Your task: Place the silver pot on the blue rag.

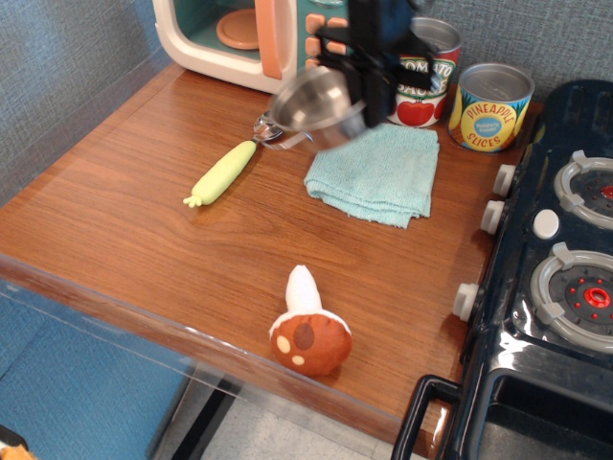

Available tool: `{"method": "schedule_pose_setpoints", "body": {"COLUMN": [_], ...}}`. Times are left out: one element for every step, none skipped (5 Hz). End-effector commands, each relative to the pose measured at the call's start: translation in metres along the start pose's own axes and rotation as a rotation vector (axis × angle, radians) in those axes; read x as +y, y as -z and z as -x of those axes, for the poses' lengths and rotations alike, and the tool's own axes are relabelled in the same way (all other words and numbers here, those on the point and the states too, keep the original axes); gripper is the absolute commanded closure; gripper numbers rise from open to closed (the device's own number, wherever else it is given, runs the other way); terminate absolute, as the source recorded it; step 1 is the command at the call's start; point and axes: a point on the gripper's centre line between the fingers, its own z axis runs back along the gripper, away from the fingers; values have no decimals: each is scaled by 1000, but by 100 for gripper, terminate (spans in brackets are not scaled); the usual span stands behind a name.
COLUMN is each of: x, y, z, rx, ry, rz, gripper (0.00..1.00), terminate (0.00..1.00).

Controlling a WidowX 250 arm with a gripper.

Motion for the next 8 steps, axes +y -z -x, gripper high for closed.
{"method": "schedule_pose_setpoints", "body": {"x": [-14, -13, -15, -23, -31, -32, -30, -30], "y": [5, 7, 5, -19, -42, -40, -26, -20], "z": [10, 9, 9, 12, 19, 24, 29, 35], "rx": [4, 9, 19, -45, -110, -100, -43, -100], "ry": [46, 50, 76, 72, 58, 48, -25, -86], "rz": [-10, -10, -11, -22, -29, -50, -119, -172], "gripper": [100, 0, 0, 0, 0, 0, 0, 0], "terminate": [0, 0, 0, 0, 0, 0, 0, 0]}}
